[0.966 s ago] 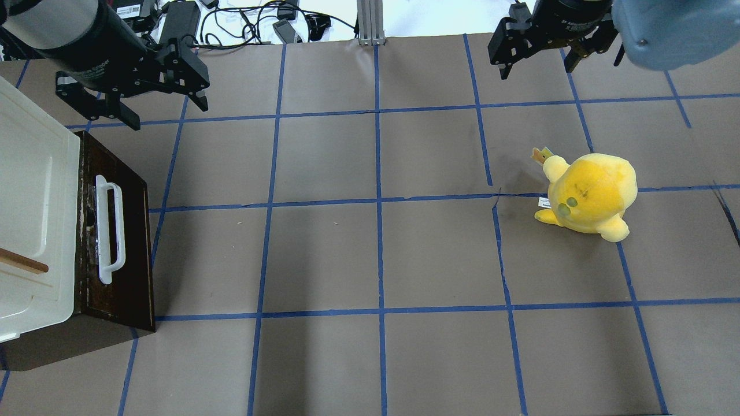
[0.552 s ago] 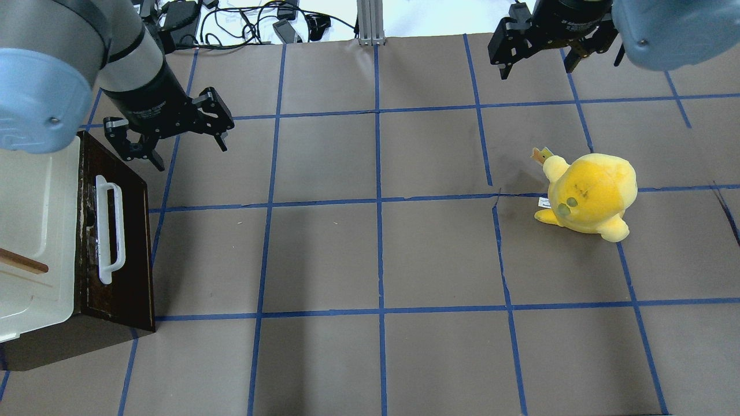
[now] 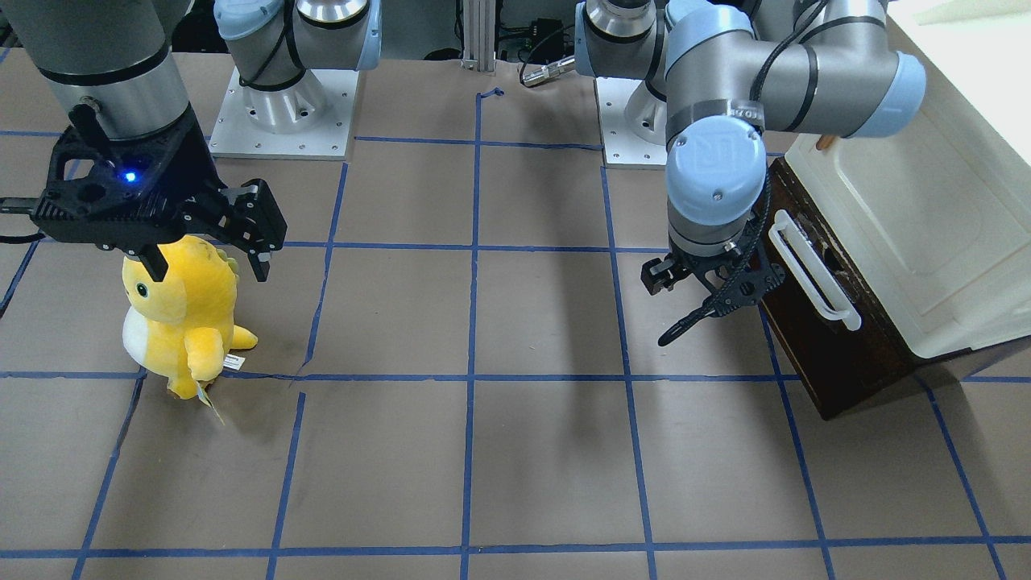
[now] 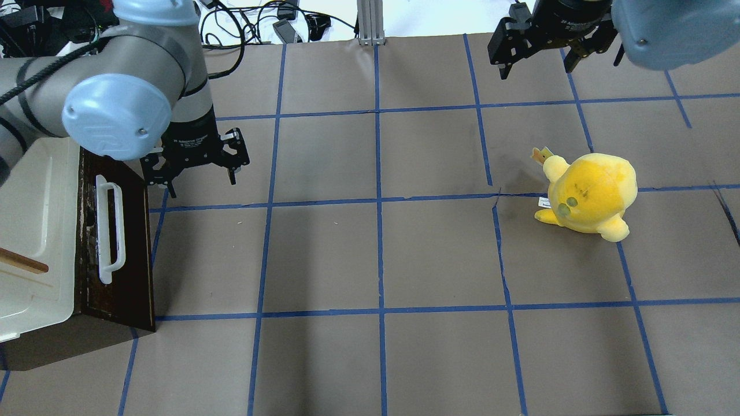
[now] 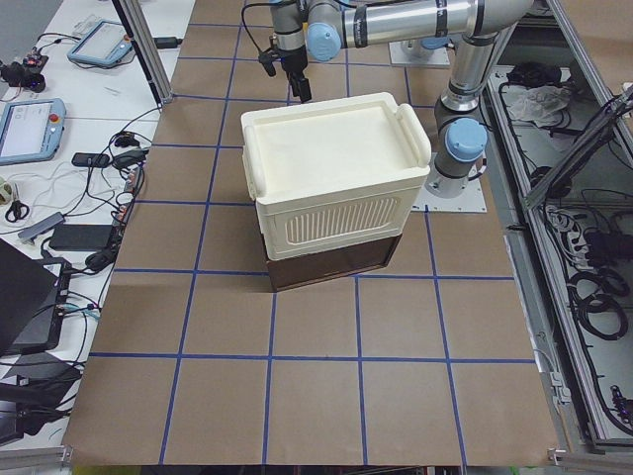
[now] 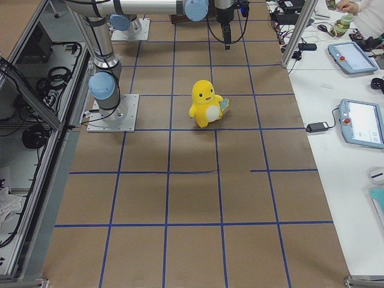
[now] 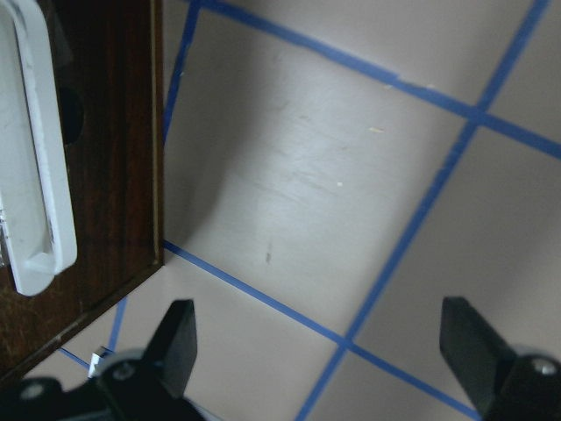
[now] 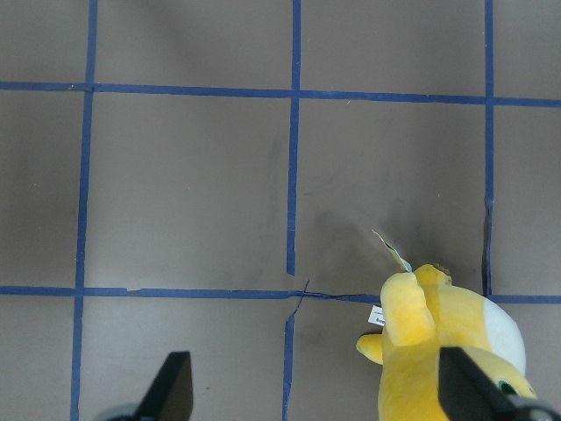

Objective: Pull drawer sideways
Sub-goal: 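Move the left gripper down toward the white drawer handle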

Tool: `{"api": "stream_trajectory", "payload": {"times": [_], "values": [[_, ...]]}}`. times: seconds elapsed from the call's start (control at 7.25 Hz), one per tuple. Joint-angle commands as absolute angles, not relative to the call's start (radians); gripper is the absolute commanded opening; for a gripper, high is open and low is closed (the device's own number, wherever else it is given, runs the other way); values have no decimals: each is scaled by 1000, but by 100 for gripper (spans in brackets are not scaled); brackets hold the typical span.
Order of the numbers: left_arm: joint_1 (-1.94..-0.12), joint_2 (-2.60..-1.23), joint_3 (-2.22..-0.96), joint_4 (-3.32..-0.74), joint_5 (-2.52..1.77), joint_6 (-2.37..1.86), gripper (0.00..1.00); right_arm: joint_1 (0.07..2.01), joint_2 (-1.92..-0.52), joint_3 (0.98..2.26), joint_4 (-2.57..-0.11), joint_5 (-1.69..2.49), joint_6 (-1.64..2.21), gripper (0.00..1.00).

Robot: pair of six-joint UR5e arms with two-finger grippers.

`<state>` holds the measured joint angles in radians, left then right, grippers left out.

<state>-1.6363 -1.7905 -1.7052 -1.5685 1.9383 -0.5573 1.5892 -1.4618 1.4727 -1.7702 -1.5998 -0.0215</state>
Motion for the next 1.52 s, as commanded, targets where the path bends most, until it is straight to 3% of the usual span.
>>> {"api": "stream_trajectory", "payload": {"times": [0.0,0.28,0.83,1.1,1.38], "values": [[-1661,-1870,-1715,-1702,2122,-633,100,1589,-1462,1473,-1770,-1600,-21,100],[-1661,-1922,-1742,-1866,2303,-736,100,1589,-1462,1473,-1770,-1600,-21,100],[-1649,-1982,-1801,-1893,2563,-769,100,1589,-1462,1473,-1770,-1600,-21,100],[-1649,-1999,-1799,-1891,2572,-769,79,1589,-1462,1473,-1770,-1600,-21,100],[-1641,-2003,-1802,-1891,2605,-773,78,1589,-1462,1473,-1770,-1598,-21,100]]}}
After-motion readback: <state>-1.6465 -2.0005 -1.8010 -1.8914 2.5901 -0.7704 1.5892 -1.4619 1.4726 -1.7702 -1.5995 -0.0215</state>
